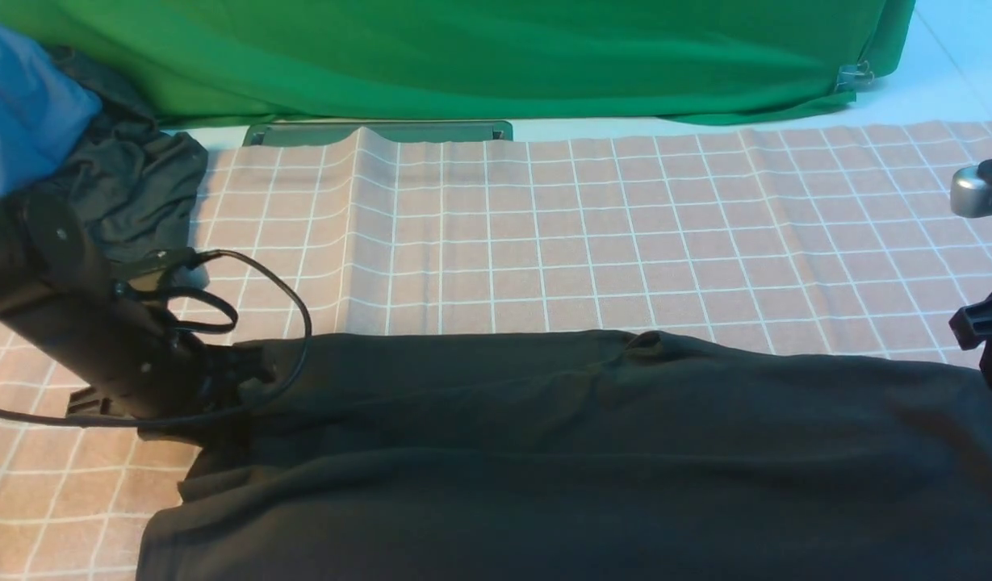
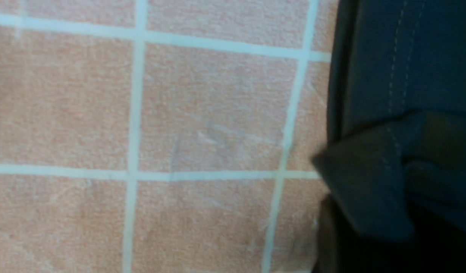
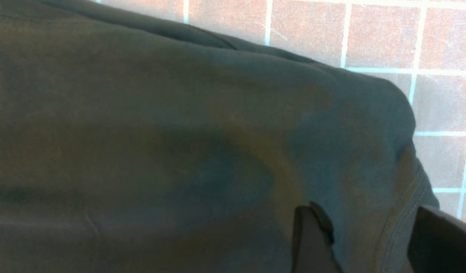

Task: Fold a long-sleeved shirt over a pink coffee tablecloth.
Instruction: 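Pull the folded dark garment lengthwise by its ends to straighten it flat on the table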

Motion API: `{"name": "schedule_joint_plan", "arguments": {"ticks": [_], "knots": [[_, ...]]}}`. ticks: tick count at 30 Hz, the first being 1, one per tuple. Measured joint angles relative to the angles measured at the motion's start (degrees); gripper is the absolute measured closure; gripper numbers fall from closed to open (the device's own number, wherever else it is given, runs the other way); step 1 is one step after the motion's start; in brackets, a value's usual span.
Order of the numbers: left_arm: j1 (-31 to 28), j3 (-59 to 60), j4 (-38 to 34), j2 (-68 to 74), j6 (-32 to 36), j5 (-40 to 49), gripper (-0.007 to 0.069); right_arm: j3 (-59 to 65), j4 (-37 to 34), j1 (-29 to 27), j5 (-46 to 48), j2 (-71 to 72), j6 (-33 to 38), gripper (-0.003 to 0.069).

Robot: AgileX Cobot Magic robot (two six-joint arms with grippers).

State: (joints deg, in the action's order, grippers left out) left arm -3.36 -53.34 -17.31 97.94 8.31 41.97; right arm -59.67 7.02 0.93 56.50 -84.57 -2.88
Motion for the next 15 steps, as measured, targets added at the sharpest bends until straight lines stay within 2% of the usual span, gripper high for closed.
{"name": "schedule_joint_plan", "arguments": {"ticks": [2, 15], "knots": [[0.0, -1.9, 0.6, -1.0, -0.1, 2.7, 0.0582, 0.0, 0.0, 0.0, 0.0, 0.0, 0.0, 0.0273], [0.0, -13.1, -0.1, -6.8, -7.7, 10.4, 0.0592, 0.0, 0.0, 0.0, -0.7, 0.0, -0.6, 0.0273]]}}
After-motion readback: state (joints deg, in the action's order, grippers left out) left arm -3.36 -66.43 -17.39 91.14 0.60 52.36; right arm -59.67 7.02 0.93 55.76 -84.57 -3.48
